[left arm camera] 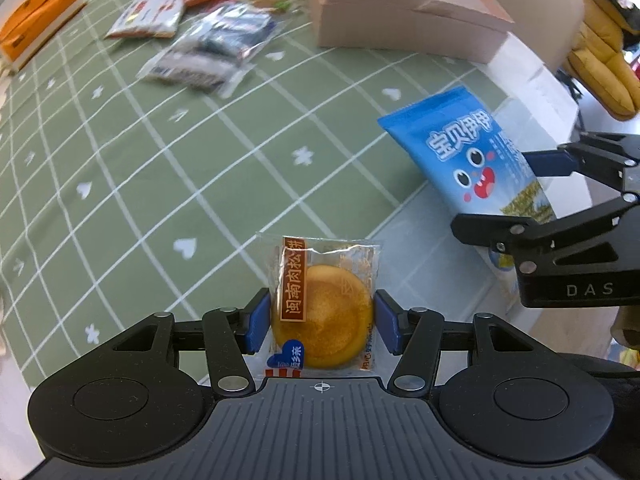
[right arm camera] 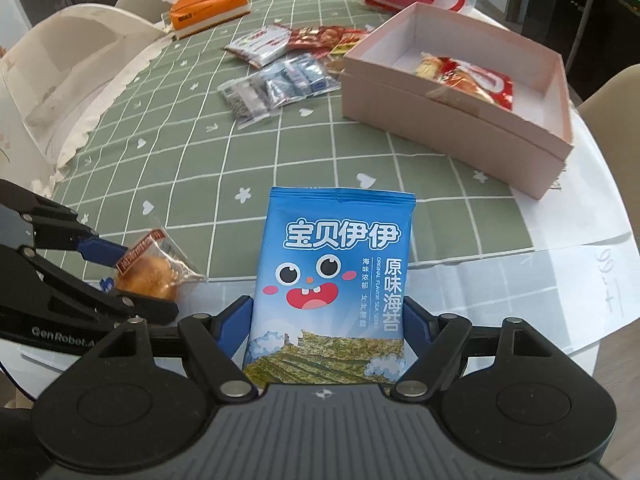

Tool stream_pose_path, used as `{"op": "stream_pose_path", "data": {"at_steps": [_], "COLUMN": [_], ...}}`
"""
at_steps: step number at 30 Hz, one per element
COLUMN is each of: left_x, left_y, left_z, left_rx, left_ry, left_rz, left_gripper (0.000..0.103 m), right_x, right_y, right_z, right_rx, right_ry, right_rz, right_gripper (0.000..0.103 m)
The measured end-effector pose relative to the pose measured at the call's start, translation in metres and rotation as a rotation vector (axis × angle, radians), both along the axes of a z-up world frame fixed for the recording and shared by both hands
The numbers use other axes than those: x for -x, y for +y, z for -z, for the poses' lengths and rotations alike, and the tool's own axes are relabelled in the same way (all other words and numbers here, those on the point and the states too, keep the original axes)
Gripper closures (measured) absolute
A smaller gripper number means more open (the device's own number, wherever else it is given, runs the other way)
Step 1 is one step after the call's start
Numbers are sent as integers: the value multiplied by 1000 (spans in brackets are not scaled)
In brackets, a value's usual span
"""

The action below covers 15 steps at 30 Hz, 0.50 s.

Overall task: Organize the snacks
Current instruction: 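Raise the pastry and blue bag toward the pink box with both tools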

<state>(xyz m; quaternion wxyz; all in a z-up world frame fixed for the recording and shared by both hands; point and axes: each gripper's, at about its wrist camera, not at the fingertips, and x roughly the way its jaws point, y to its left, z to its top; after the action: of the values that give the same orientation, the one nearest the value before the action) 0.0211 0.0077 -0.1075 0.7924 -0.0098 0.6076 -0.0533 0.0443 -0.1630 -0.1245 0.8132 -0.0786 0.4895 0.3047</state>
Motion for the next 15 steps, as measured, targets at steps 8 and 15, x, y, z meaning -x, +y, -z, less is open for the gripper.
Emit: {"op": "stream_pose_path", "data": {"at_steps": [8, 15], "left_x": [-19, -33], "left_y": [-25, -32], "left_z": [-6, -7], "left_rx": [2, -5], "left_ry": [-19, -21], "left_rz": [81, 95], "left_gripper": [43, 43], "right_x": [-8, -14], "right_y": [-21, -31], "right_z": [-7, -2], "right_rx": [-23, -46], "right_ry": [-6, 22], "right_rz": [58, 87], "right_gripper": [25, 25]}}
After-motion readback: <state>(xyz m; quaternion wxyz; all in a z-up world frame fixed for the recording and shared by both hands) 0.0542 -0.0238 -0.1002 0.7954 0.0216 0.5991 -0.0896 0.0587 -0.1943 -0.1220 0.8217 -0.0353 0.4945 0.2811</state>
